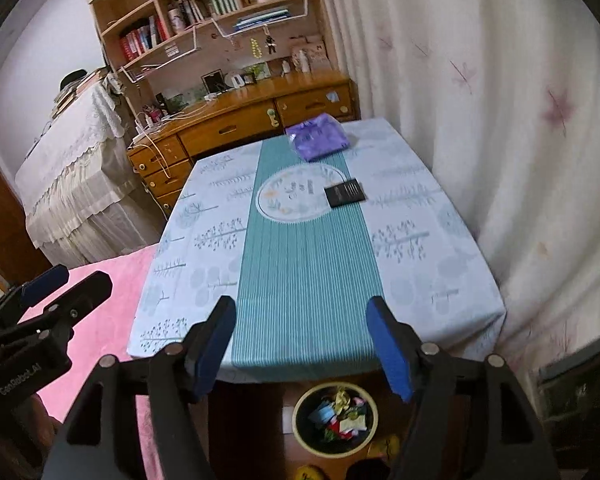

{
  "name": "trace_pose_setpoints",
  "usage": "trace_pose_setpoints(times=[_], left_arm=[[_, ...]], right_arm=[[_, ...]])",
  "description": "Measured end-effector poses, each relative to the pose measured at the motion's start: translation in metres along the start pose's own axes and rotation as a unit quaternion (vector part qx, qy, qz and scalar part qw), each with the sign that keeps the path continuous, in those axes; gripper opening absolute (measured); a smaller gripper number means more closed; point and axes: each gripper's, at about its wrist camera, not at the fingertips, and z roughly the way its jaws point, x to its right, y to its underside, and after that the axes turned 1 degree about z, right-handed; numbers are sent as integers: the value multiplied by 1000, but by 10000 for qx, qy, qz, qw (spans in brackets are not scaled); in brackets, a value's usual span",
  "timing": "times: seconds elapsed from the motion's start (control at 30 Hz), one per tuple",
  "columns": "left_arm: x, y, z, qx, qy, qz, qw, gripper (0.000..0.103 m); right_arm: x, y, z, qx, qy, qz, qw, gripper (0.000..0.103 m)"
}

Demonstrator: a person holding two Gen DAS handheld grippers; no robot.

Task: Collect trash
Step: 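Raise both tools back above the table toward the card and package, then grasp the black TALOPN card with the right tool while the left tool grasps the purple package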

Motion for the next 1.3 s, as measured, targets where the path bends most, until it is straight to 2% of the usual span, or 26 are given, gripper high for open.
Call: trace_pose_setpoints(times=[0.23,0.37,0.63,0.83,0.93,1.07,1.17,1.3], left_arm=[[-6,-21,56,-365,-93,-304,9988,83],[-5,-40,106,-645,-273,-509,9962,83],[10,-75,240,-1520,-751,-1132,9790,83],[18,-89,306,-1838,-980,-1414,9678,83],[17,-91,327,-1975,-1080,-1550,9619,83],[14,-92,341,-2070,-1163,-1663,9571,83],[13,-93,349,-2131,-1220,-1677,9548,83],[15,-94,356,-2181,-1234,-1697,9531,83]], right_arm=[[10,-40,51,-119,-63,-319,9994,71],[29,-74,113,-409,-164,-379,9983,71],[72,-126,258,-1253,-299,-400,9909,71],[79,-144,340,-1714,-373,-593,9827,72],[76,-145,363,-1884,-392,-661,9791,72],[64,-143,373,-1745,-171,-1134,9780,82],[56,-137,377,-1691,120,-1514,9738,82],[54,-136,375,-1661,78,-1588,9732,82]])
